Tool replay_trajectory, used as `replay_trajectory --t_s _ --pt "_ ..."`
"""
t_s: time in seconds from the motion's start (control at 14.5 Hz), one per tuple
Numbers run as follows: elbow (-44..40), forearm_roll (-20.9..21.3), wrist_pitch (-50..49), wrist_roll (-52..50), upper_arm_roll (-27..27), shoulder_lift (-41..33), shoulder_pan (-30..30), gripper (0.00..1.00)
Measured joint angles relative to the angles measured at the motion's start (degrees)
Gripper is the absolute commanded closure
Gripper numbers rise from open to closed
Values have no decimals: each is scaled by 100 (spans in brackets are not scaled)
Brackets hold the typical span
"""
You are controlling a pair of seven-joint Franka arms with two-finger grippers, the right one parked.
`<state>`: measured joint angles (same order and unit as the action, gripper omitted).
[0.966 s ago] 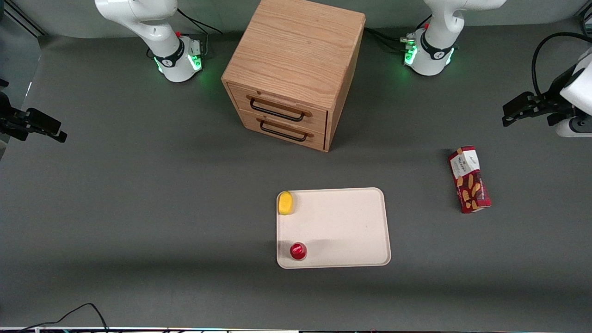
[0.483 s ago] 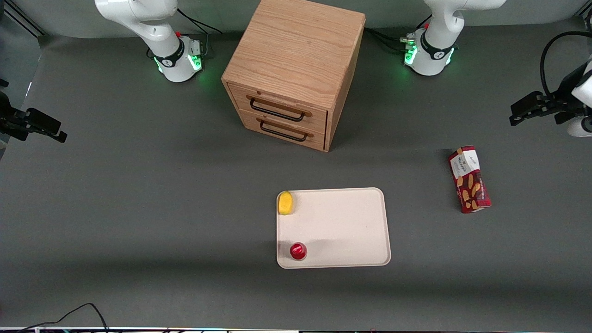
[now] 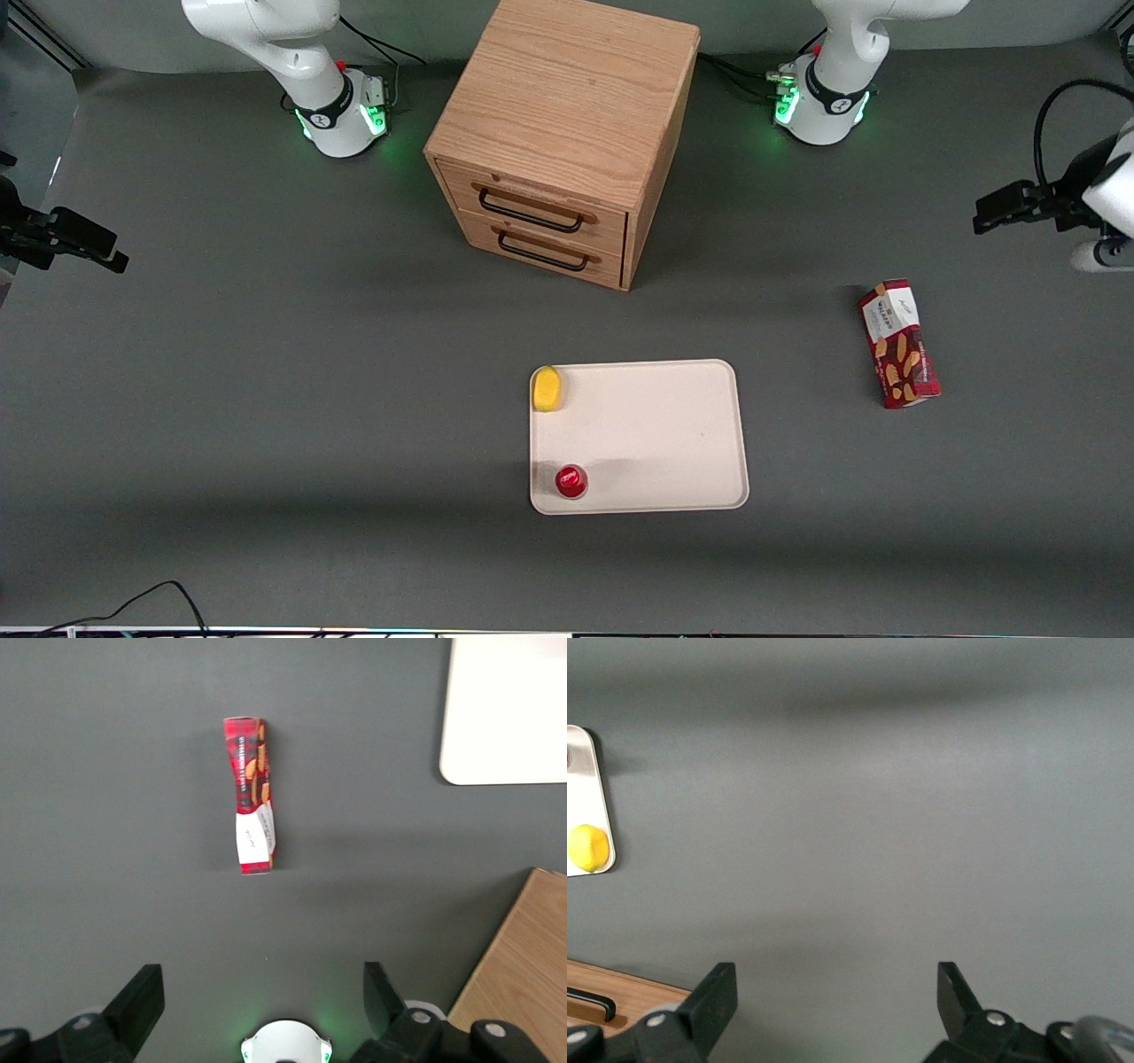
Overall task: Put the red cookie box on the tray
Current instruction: 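Lower the open left gripper over the red plaid shortbread box, then close the left gripper on the shortbread box's end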
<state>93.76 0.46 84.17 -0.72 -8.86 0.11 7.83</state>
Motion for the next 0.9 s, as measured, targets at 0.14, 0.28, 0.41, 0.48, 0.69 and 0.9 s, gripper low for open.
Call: replay_trajectory --t_s 0.14,0.28,0.41,0.48,0.69,0.9 --pt "597 -1 637 20 -111 -16 -16 0" --pt "1393 -2 1561 46 -221 -60 -19 0" --pt "2358 -3 2821 83 -280 -108 -23 0" --pt "2804 -3 3456 99 -285 -103 -23 0" --pt "3848 -2 5095 249 -280 -5 -21 0" --pt "4207 -2 6251 542 -281 370 -22 0"
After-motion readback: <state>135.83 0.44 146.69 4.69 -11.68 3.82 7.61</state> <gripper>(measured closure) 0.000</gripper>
